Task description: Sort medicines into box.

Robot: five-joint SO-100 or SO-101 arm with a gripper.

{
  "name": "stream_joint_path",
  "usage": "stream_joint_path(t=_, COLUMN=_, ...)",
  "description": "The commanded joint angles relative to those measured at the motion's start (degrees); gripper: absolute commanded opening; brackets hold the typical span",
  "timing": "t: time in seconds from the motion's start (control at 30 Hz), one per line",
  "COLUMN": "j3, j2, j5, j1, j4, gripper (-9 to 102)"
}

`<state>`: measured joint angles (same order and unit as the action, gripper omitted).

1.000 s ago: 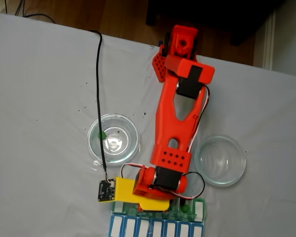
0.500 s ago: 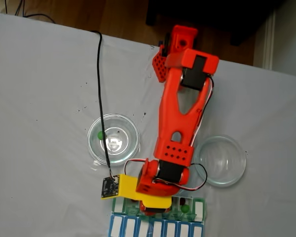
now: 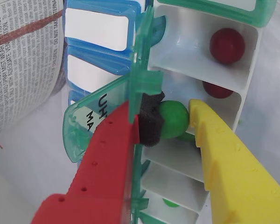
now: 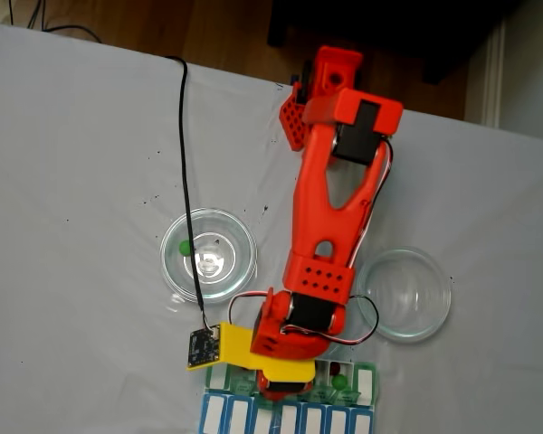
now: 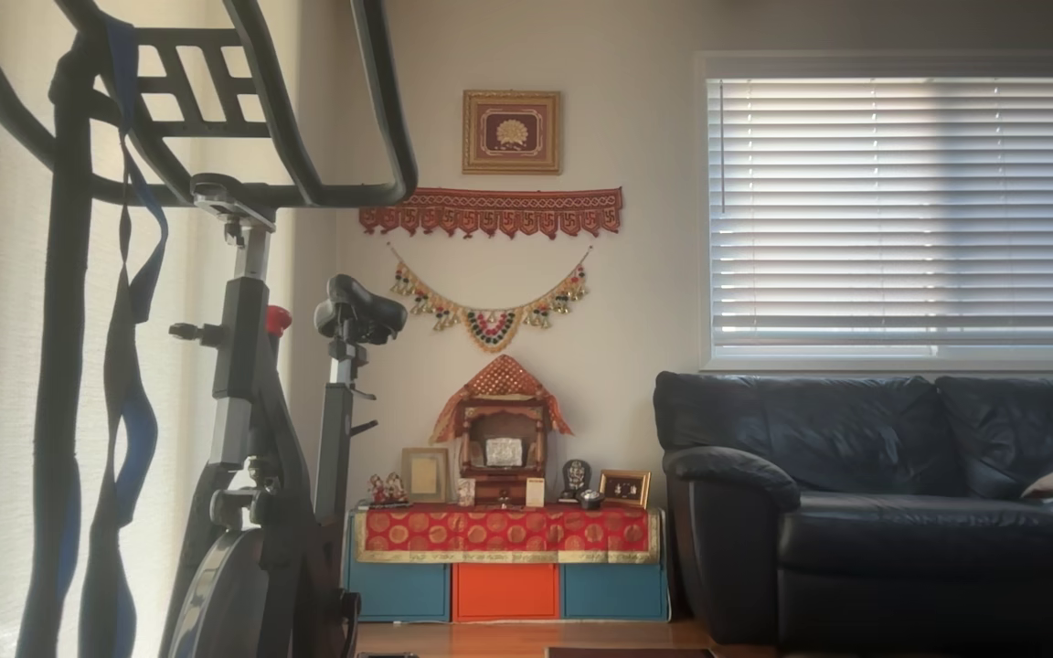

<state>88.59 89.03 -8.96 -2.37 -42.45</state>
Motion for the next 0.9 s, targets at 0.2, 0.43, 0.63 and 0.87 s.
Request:
stream_joint_path(t=0.2, j3=-0.97, j2=6.94, j5=-1.67, j1=1.32, j4=3.08, gripper=2)
stream_joint_path(t=0.43, j3=-5.8, j2=5.19, j5=-5.01, j1=1.58, j4=-6.59, gripper=21)
stream_joint_path(t=0.63, j3=-5.98, j2=5.62, j5=-5.89, j1=1.49, j4=-8.17, gripper=28)
stream_joint_path(t=0.87, j3=-6.15, j2=5.71, j5=-6.42, j1=1.49, j4=-9.05, gripper=28)
